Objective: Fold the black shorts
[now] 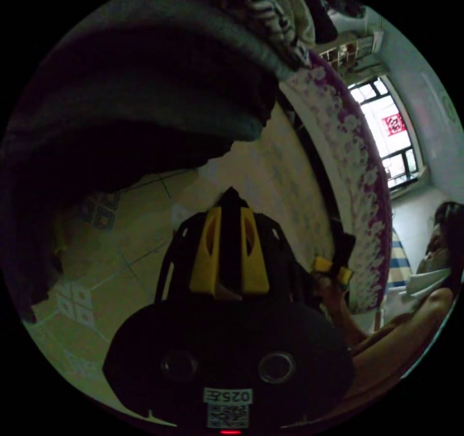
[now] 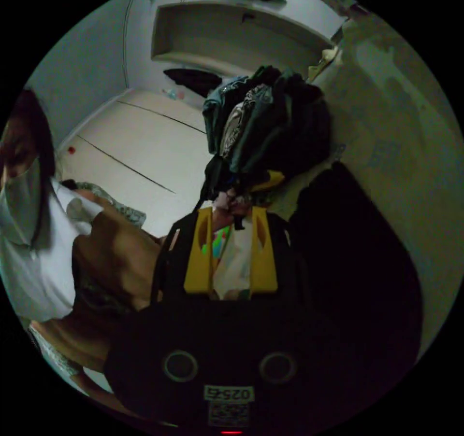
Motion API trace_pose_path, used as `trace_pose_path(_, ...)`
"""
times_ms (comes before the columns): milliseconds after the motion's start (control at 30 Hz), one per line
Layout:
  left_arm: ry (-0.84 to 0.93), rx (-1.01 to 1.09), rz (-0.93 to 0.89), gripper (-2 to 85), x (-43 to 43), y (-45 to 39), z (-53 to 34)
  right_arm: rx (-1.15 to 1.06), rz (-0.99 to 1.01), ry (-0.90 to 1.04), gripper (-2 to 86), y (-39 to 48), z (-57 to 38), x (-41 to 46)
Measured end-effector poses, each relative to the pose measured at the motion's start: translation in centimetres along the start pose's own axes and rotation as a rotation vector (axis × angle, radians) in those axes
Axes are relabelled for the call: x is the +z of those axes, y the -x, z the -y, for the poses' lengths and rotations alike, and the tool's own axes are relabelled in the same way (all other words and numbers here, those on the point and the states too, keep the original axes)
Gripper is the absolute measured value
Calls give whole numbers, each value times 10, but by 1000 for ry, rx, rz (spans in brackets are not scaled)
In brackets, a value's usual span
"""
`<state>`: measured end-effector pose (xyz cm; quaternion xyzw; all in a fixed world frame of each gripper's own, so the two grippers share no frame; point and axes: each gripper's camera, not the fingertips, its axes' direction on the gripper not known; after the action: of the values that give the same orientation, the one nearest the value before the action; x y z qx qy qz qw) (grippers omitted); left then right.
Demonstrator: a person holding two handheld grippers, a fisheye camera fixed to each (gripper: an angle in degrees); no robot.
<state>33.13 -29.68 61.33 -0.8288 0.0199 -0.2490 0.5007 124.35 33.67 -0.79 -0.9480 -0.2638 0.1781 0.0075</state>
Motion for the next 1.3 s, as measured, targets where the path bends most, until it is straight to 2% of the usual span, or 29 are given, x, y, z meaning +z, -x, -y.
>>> trace_pose_path(67,-49,-25,-5,18,-7,0,-8,-33,-119,-11,118,11,-21,-7)
trace_pose_path(133,-23,-23,-27,17,-3,-5,-13,-47,-261,-20,113,22,-45,-20)
trace_pose_path(200,67,3,-76,24,18,-18,-21,6,-476,-74,107,34,-83,-42)
trace_pose_path(267,145,22,-91,31,41,-29,-28,66,-578,-94,107,41,-112,-55)
trace_pose_path(400,244,67,7,42,88,-57,-39,167,-877,-15,115,51,-163,-43)
trace_pose_path(500,287,118,132,38,113,-76,-40,173,-990,44,113,44,-176,-12)
trace_pose_path(600,346,237,288,20,139,-96,-39,177,-1036,47,114,24,-178,16)
trace_pose_path(733,373,316,366,-4,162,-112,-40,216,-1049,122,95,-9,-174,45)
trace_pose_path(800,403,347,373,-8,173,-122,-42,194,-1147,147,14,-12,-173,58)
trace_pose_path(833,408,354,375,-8,175,-125,-42,180,-1146,166,9,-12,-172,61)
trace_pose_path(900,410,377,375,-8,175,-142,-43,137,-1059,190,1,1,-167,66)
trace_pose_path(1067,413,539,464,-2,167,-192,-37,35,-1010,183,22,28,-163,72)
trace_pose_path(1133,445,588,426,14,178,-202,-42,58,-922,184,59,16,-166,72)
trace_pose_path(1167,525,618,355,36,192,-208,-50,97,-840,201,77,3,-167,73)
trace_pose_path(1233,616,734,255,52,211,-227,-75,129,-751,219,82,-10,-169,78)
trace_pose_path(1300,660,1074,293,56,229,-264,-128,107,-796,177,86,-6,-170,82)
